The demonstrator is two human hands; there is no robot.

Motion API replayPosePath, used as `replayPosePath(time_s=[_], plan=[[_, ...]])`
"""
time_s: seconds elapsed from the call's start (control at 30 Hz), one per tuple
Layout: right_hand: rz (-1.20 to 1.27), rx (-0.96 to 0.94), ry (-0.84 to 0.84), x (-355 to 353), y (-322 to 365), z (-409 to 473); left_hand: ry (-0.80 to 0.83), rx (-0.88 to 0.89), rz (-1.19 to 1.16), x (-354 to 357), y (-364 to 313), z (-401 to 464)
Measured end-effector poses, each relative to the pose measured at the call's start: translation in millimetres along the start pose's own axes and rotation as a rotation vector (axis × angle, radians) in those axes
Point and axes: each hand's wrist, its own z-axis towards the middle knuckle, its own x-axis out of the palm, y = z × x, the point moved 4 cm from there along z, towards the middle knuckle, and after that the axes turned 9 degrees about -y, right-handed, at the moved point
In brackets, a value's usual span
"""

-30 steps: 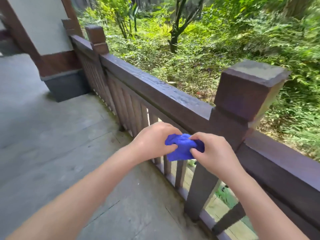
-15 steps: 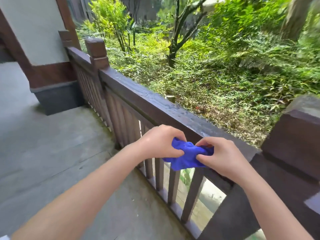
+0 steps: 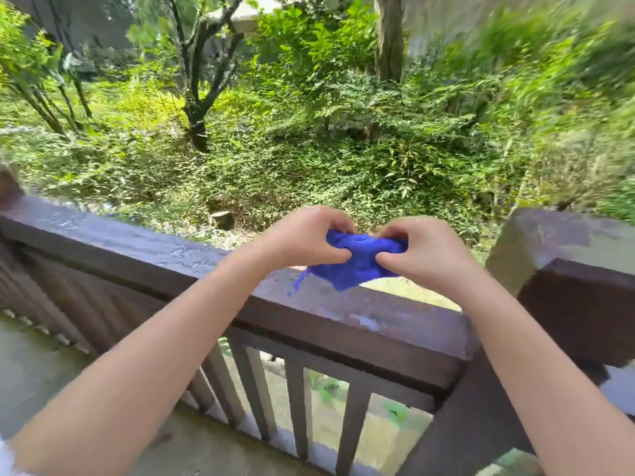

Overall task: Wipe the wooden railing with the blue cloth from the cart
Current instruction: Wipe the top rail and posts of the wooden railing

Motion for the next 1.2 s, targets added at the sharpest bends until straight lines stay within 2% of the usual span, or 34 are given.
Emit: replayPosePath(time_s=[0.07, 0.27, 0.33, 0.4, 0.47, 0.57, 0.63, 0.73, 0.83, 1.0, 1.2], plan=[[-0.051, 0.073, -0.058, -2.7, -8.5, 4.1, 0.035, 0.082, -0.004, 6.3, -0.3, 24.7], [-0.206, 0.308, -0.068, 16.1, -46.1, -26.2, 0.203, 0.332, 0.052, 72.6, -7.4, 48.1], [-0.169, 0.401, -0.101, 30.5, -59.2, -51.5, 0.287, 0.352, 0.022, 99.8, -7.7, 38.9], [-0.142, 0.5, -0.061, 48.8, -69.5, -73.6, 0.376, 0.357, 0.007, 120.6, -5.5, 26.4], [-0.144, 0.548, -0.025, 63.5, -77.5, -84.9, 0.362, 0.353, 0.013, 128.1, -2.3, 18.7], [-0.149, 0.512, -0.111, 67.9, -81.5, -84.0, 0.225, 0.216, -0.025, 133.8, 1.0, 9.0], [-0.202, 0.455, -0.081, 77.3, -85.6, -82.4, 0.116, 0.192, 0.064, 146.0, -4.4, -0.4], [-0.391, 0.332, 0.1, 98.4, -94.7, -83.6, 0.133, 0.235, 0.146, 175.9, -10.3, -15.5], [-0.471, 0.31, 0.095, 103.1, -104.6, -80.7, 0.116, 0.242, 0.173, 185.6, -3.0, -13.7], [-0.448, 0.27, 0.014, 128.9, -84.1, -67.0, 0.079, 0.209, 0.281, 166.9, 27.3, -17.4], [-0.265, 0.137, 0.091, 202.2, -8.9, -11.6, 0.065, -0.027, 0.408, 114.1, 132.0, -38.2]])
